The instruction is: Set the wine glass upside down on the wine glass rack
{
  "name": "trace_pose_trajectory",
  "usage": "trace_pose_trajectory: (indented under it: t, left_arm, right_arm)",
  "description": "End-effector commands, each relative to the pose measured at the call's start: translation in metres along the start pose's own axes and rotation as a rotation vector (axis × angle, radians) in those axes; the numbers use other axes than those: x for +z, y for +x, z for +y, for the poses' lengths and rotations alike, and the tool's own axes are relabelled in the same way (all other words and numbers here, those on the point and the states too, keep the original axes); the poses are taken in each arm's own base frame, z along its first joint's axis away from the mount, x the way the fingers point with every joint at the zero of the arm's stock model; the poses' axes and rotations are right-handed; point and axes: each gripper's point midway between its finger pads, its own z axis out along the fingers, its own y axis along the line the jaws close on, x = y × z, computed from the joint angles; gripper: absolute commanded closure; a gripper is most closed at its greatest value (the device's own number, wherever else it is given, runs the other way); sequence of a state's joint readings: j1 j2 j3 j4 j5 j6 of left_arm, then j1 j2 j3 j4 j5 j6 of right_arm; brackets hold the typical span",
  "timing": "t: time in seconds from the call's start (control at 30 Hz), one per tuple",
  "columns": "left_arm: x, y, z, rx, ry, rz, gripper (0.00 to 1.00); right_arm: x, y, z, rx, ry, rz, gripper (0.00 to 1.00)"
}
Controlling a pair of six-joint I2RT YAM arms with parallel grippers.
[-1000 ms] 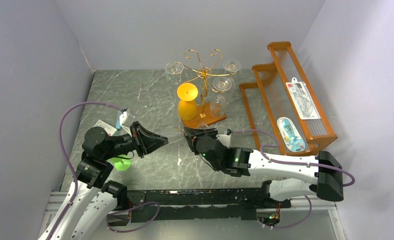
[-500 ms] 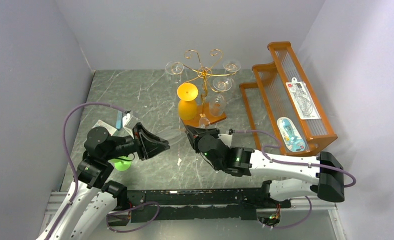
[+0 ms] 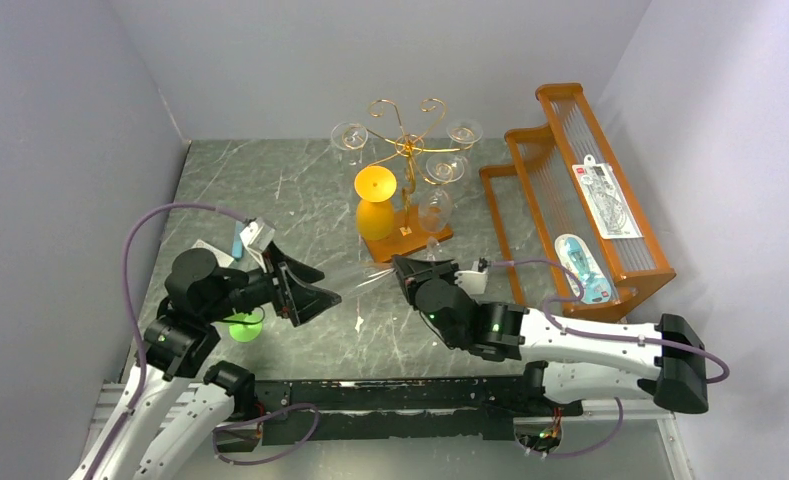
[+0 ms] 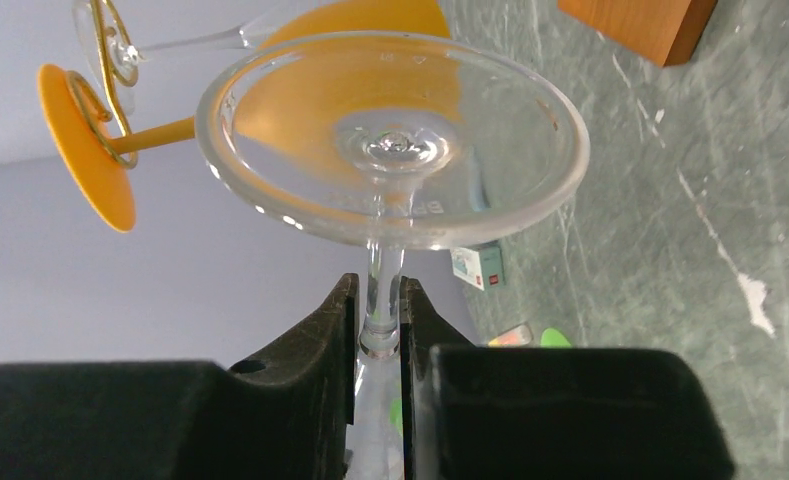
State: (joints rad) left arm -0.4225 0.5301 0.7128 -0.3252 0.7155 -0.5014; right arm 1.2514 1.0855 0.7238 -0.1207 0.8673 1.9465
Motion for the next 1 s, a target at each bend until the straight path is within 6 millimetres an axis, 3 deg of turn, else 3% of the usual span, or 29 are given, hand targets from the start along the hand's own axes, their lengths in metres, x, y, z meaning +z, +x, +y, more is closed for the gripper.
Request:
trace_pose_trajectory:
  t: [0.0, 0.27, 0.57, 0.73, 0.97]
  left_arm:
    - [-0.014, -0.012, 0.002, 0.024, -0.104, -0.046, 0.04]
    - [-0.028, -0.046, -0.008, 0.022, -0.18, -0.144, 0.03]
    - [-0.029, -0.074, -0.03, -0.019, -0.148, -0.17, 0.04]
    - [-0.023, -0.077, -0.037, -0.051, -0.107, -0.145, 0.04]
    - [-0.013, -0.076, -0.048, -0.113, -0.026, -0.096, 0.04]
  right_arm:
    - [-0.006, -0.024, 0.013, -0.114, -0.094, -0.085, 1.0]
    - [-0.024, -0.041, 0.048, -0.458, -0.259, -0.137, 1.0]
    - [-0.052, -0.053, 0.063, -0.71, -0.518, -0.144, 1.0]
    - [-0.069, -0.036, 0.076, -0.948, -0.687, -0.096, 1.0]
    - [-0.084, 0.017, 0.087, -1.274, -0.886, 0.075, 1.0]
